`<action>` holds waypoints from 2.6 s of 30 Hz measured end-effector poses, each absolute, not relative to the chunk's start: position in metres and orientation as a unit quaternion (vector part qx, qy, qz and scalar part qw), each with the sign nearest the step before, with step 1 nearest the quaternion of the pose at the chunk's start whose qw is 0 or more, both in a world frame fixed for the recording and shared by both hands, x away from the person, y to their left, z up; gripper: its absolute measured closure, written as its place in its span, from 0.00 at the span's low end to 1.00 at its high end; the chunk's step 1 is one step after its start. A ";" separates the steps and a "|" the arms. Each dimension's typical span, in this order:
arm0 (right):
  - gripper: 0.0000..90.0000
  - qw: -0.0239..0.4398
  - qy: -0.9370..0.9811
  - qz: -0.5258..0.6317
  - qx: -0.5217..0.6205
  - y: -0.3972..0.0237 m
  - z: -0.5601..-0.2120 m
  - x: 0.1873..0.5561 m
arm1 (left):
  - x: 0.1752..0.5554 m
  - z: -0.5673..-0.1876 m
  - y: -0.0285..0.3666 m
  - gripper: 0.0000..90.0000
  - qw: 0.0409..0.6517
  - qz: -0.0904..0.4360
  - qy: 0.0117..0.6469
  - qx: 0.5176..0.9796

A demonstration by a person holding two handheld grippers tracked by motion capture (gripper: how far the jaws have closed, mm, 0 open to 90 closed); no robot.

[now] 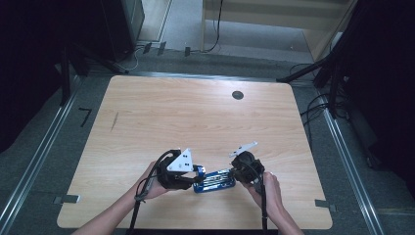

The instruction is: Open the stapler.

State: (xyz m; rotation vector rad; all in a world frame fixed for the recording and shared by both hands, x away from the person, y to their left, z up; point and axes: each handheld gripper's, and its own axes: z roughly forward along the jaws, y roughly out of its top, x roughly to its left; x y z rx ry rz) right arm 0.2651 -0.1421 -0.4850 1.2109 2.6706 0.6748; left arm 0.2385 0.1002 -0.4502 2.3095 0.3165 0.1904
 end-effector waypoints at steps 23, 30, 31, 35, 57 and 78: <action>0.96 0.067 0.887 0.229 0.396 -0.146 -0.484 0.264 | 0.238 -0.456 0.119 0.75 0.404 0.059 0.137 0.903; 1.00 0.056 0.881 0.285 0.375 -0.142 -0.470 0.259 | 0.239 -0.455 0.115 0.75 0.403 0.060 0.132 0.904; 1.00 0.049 0.881 0.292 0.369 -0.138 -0.469 0.256 | 0.239 -0.455 0.115 0.75 0.404 0.059 0.131 0.904; 1.00 0.014 0.878 0.335 0.341 -0.118 -0.465 0.251 | 0.240 -0.455 0.115 0.75 0.405 0.058 0.132 0.903; 1.00 -0.011 0.886 0.367 0.283 -0.093 -0.474 0.255 | 0.240 -0.456 0.117 0.75 0.407 0.056 0.131 0.902; 1.00 -0.015 0.902 0.354 0.249 -0.092 -0.475 0.251 | 0.241 -0.455 0.117 0.74 0.405 0.055 0.133 0.903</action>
